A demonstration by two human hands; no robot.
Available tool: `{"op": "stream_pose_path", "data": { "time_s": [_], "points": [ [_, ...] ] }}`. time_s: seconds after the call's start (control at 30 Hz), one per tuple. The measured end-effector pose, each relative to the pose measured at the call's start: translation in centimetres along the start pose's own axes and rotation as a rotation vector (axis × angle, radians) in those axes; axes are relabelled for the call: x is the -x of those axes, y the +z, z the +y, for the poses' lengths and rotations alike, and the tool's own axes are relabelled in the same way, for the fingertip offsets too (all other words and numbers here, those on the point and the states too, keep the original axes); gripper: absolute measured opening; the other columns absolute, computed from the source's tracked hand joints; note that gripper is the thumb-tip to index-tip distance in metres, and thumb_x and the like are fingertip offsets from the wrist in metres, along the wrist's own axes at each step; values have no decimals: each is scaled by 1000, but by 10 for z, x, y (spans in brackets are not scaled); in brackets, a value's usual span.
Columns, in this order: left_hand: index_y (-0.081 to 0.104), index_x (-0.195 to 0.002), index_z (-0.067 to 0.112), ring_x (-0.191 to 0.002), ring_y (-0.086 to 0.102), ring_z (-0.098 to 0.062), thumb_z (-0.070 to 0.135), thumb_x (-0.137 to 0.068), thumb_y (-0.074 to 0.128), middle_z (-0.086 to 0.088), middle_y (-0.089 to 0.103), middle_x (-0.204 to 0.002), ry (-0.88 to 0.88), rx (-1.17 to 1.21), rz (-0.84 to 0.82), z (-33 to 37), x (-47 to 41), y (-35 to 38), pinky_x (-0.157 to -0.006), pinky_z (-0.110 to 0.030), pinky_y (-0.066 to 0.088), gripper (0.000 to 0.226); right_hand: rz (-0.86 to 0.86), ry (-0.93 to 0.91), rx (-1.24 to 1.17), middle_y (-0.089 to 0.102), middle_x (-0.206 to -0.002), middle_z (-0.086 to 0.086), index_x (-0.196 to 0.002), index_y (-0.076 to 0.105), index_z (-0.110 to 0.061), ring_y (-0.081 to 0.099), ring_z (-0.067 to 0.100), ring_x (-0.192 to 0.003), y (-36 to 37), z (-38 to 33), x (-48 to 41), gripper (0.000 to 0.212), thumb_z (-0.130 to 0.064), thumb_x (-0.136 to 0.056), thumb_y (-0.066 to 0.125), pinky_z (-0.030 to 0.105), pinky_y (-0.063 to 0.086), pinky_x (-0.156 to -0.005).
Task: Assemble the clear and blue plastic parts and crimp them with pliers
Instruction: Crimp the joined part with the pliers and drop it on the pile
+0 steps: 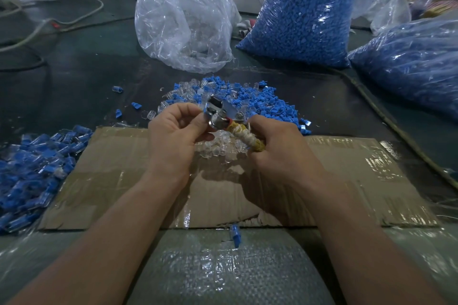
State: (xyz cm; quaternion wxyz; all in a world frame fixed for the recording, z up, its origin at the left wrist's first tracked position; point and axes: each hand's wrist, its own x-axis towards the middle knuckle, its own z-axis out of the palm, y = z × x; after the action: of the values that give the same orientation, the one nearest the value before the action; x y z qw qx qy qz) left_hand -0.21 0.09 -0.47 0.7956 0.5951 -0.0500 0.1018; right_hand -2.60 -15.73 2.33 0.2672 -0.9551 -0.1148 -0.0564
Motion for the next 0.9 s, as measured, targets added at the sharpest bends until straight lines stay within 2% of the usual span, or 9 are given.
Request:
{"op": "stream_pose_path", "data": {
  "time_s": [0.1, 0.2, 0.33, 0.4, 0.5, 0.57, 0.7, 0.8, 0.9],
  "points": [
    [61, -69, 19, -56, 63, -10, 19, -64, 66, 3, 66, -60, -2, 19, 5, 0, -1, -1, -52, -20, 53, 7, 14, -19, 14, 42, -69, -14, -82, 44, -27, 40, 3, -66, 1, 1, -1, 25, -9, -75, 61, 21, 31, -57],
    [62, -70, 19, -57, 64, -11, 19, -65, 66, 3, 67, -61, -7, 11, -6, 0, 0, -1, -54, -21, 53, 7, 16, -31, 33, 45, -73, -12, -85, 46, -27, 42, 5, -69, 4, 3, -1, 22, -15, -76, 63, 24, 32, -60],
    [61, -73, 15, -58, 65, -11, 10, -72, 66, 2, 67, -62, -23, -21, -18, 3, 1, -1, -53, -19, 51, 7, 27, -22, -9, 46, -98, -8, -116, 53, -17, 45, 10, -95, 4, 9, -2, 40, -9, -78, 61, 23, 35, -80],
    [60, -75, 12, -58, 65, -10, -1, -80, 61, 2, 67, -61, -76, -19, 4, 7, -1, -3, -52, -17, 50, 14, 75, -1, -64, 46, -100, -9, -117, 53, -17, 45, 7, -96, -1, 13, -2, 45, -3, -75, 61, 18, 33, -79],
    [58, -78, 9, -51, 63, -10, -2, -77, 62, 0, 66, -58, -247, -39, -14, 15, -1, -5, -44, -17, 47, 12, 187, 77, -49, 47, -94, -10, -112, 56, -17, 46, 8, -90, -9, 24, -6, 42, -2, -73, 63, 18, 32, -73],
    [63, -73, 12, -47, 59, -9, 6, -67, 68, -1, 67, -60, -339, -135, -174, 21, 1, -6, -42, -18, 45, 10, 220, 137, 42, 46, -93, -7, -111, 57, -15, 46, 12, -90, -13, 32, -8, 39, -10, -74, 68, 20, 31, -74],
    [73, -65, 18, -46, 55, -7, 15, -60, 71, -1, 67, -60, -407, -338, -664, 30, 14, -3, -45, -16, 44, 7, 141, 257, 192, 48, -96, -1, -112, 56, -14, 49, 21, -97, -12, 41, -10, 52, -36, -70, 76, 32, 39, -81],
    [75, -67, 16, -51, 57, -7, 2, -70, 73, -1, 67, -59, -406, -436, -800, 27, 18, -1, -51, -14, 47, 14, 88, 328, 232, 51, -101, 2, -115, 55, -15, 49, 23, -99, -9, 43, -12, 60, -47, -68, 75, 34, 40, -82],
    [74, -68, 18, -63, 59, -14, 1, -70, 75, -6, 69, -67, -406, -524, -912, 22, 19, -1, -61, -21, 50, 18, 75, 389, 183, 57, -113, 5, -120, 54, -14, 51, 24, -105, -8, 47, -13, 68, -49, -66, 76, 34, 41, -85]
  ]
}}
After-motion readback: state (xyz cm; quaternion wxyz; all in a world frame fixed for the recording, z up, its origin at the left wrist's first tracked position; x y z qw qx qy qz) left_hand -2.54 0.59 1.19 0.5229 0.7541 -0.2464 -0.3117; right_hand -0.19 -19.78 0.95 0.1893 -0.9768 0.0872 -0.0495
